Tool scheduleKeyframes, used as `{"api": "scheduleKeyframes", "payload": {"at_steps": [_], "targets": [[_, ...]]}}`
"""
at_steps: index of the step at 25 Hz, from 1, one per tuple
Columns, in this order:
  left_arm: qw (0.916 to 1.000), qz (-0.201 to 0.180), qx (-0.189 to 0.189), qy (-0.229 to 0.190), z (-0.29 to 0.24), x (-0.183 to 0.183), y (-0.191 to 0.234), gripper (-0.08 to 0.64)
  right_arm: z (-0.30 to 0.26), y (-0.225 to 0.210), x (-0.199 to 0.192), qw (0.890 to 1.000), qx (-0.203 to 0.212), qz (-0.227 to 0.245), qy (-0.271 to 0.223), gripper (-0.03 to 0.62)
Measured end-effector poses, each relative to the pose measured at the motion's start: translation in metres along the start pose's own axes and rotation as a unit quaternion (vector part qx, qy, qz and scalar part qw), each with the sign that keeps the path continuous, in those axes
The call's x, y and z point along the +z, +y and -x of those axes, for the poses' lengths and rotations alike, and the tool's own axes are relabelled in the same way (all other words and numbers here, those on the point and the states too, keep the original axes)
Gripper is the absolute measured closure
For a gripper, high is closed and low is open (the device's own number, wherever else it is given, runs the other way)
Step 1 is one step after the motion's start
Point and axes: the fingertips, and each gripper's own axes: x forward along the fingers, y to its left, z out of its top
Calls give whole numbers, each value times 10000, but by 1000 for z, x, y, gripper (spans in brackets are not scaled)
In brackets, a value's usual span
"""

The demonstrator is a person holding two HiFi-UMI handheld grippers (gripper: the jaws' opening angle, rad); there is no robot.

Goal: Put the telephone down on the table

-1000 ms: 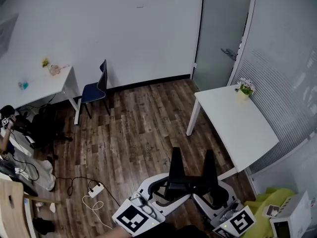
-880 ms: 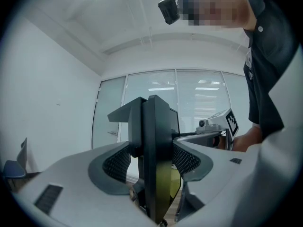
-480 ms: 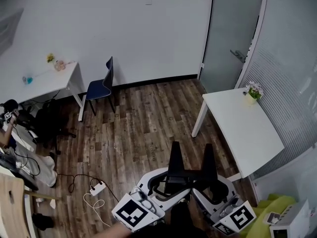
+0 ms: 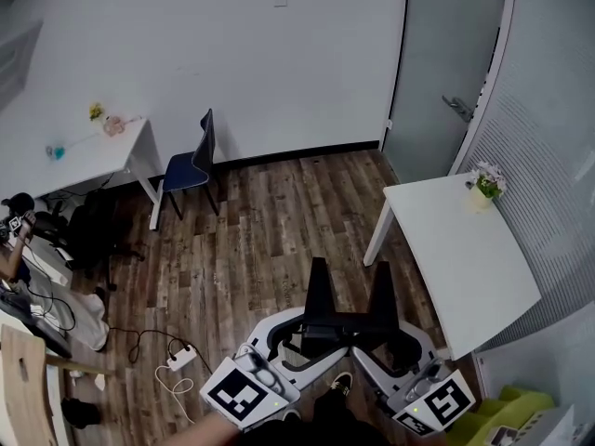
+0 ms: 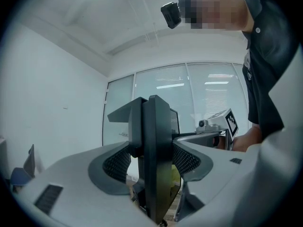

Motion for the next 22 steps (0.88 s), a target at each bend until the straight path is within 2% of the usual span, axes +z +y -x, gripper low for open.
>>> {"api": "scheduleKeyframes", "payload": {"at_steps": [7, 15, 22], "targets": [[9998, 106, 118, 114, -61, -4, 28, 279, -13, -67, -2, 9999, 73, -48, 94, 365], [9994, 140, 217, 225, -134, -4, 40, 279, -6, -142, 0, 9997, 165, -185, 70, 365], [9995, 163, 102, 247, -177, -4, 53, 279, -8, -186, 1, 9997, 61, -217, 67, 365]]}}
